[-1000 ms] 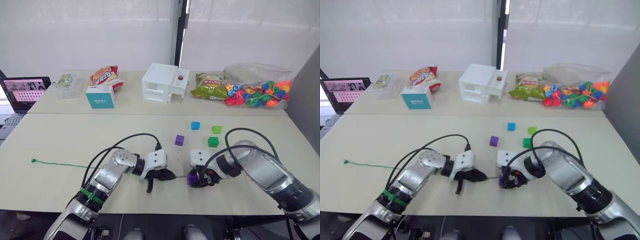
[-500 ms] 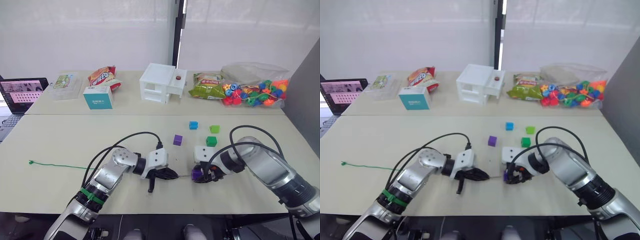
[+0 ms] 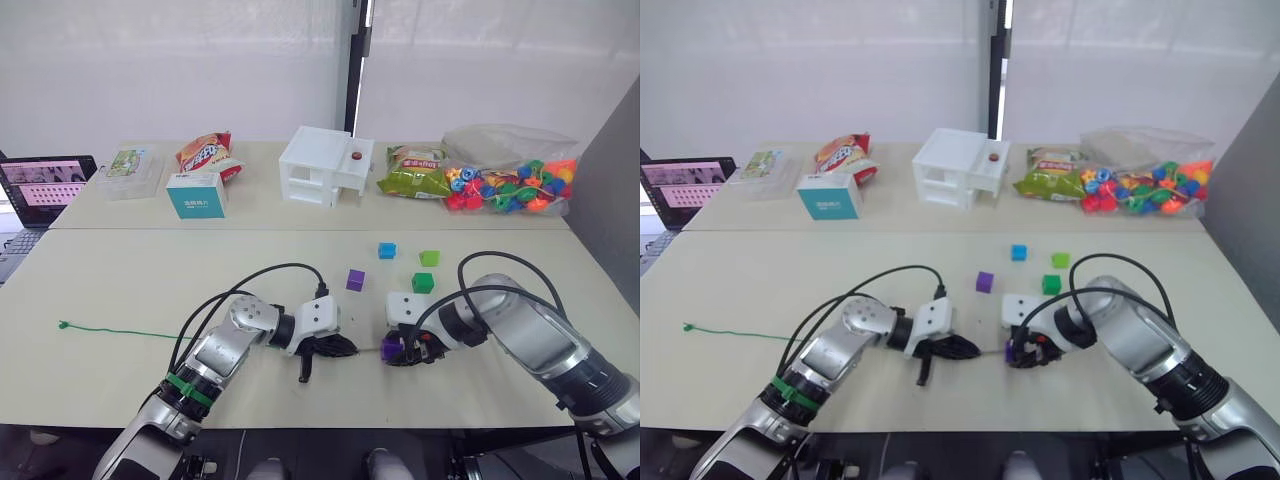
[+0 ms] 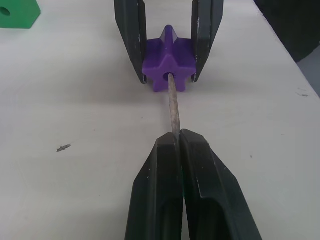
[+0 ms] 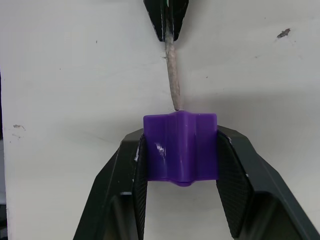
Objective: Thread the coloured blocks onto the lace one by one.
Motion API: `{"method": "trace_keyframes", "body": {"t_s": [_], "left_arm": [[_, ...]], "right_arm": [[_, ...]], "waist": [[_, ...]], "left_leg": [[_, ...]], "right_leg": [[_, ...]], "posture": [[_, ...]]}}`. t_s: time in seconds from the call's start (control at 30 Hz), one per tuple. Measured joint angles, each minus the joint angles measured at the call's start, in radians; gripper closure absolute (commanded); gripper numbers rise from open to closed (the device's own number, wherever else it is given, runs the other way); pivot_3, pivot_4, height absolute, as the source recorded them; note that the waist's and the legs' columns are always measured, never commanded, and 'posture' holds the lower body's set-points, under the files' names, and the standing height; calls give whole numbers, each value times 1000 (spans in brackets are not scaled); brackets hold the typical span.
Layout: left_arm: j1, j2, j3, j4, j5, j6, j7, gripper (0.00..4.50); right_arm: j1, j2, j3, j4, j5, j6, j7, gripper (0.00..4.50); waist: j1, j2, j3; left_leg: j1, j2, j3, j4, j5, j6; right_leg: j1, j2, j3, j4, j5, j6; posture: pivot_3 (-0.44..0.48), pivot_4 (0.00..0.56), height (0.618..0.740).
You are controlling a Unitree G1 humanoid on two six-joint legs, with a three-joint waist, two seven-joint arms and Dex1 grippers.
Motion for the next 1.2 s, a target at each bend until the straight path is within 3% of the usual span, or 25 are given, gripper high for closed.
{"method": "trace_keyframes", "body": {"t_s": [0.83, 0.87, 1.0, 1.2], "left_arm": [[-78, -122, -41, 99, 31, -7, 7, 4500], [-78, -121, -40, 99, 28, -4, 6, 3821], [-77, -105, -39, 89, 21, 17, -11, 2548], [-68, -51, -35, 68, 23, 30, -7, 2506]], "right_arm": [[6, 12, 0, -14, 1, 3, -14, 3126], [6, 12, 0, -14, 1, 4, -14, 3126], [9, 12, -1, -18, 1, 5, -18, 3126], [11, 14, -3, -21, 6, 17, -24, 3126]], "waist": [[3, 0, 0], [3, 0, 0], [3, 0, 0], [2, 0, 0]], "left_leg": [[0, 0, 0, 0, 0, 0], [0, 0, 0, 0, 0, 0], [0, 0, 0, 0, 0, 0], [0, 0, 0, 0, 0, 0]], "right_leg": [[0, 0, 0, 0, 0, 0], [0, 0, 0, 0, 0, 0], [0, 0, 0, 0, 0, 0], [0, 0, 0, 0, 0, 0]], "posture": [[0, 150, 740], [0, 150, 740], [0, 150, 740], [0, 150, 740]]}}
